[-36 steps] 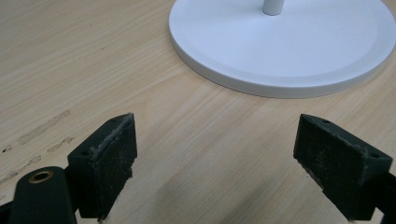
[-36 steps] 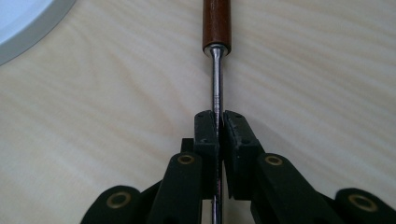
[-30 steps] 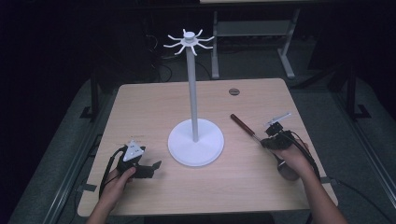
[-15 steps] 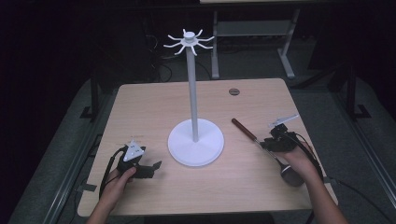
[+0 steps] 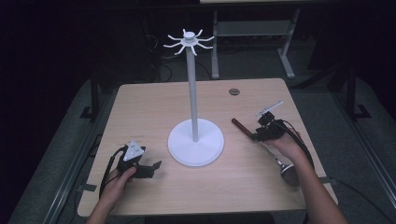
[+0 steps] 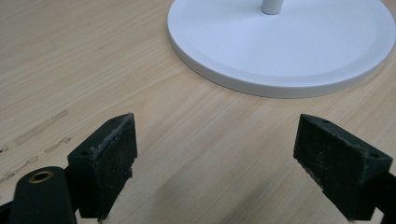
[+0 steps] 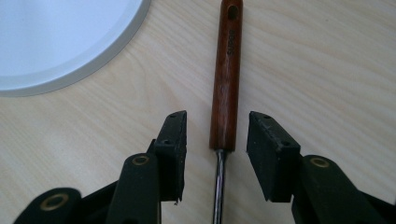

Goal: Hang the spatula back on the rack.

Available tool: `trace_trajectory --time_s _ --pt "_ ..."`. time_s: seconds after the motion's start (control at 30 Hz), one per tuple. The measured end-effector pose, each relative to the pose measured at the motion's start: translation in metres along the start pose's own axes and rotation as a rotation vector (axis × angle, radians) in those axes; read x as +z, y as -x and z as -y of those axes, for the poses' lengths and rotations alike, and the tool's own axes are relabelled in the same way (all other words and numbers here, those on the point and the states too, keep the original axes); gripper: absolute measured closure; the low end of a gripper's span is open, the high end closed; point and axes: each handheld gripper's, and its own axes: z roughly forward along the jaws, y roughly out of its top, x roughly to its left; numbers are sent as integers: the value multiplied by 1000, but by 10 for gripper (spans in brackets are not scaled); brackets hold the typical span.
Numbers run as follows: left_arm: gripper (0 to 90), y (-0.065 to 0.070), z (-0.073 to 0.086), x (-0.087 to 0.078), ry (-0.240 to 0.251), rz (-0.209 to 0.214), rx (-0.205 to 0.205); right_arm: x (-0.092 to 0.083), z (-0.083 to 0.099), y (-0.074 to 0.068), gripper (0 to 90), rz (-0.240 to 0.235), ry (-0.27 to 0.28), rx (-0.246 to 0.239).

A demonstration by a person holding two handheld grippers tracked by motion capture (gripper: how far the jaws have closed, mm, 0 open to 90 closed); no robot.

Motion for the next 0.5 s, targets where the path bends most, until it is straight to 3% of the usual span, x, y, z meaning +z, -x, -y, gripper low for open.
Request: trace_trajectory --time_s 0.3,0.5 --pt "128 0 0 0 -1 2 2 13 -30 2 590 6 -85 -35" --pt "128 0 0 -1 0 4 3 28 -38 7 615 -5 -186 -38"
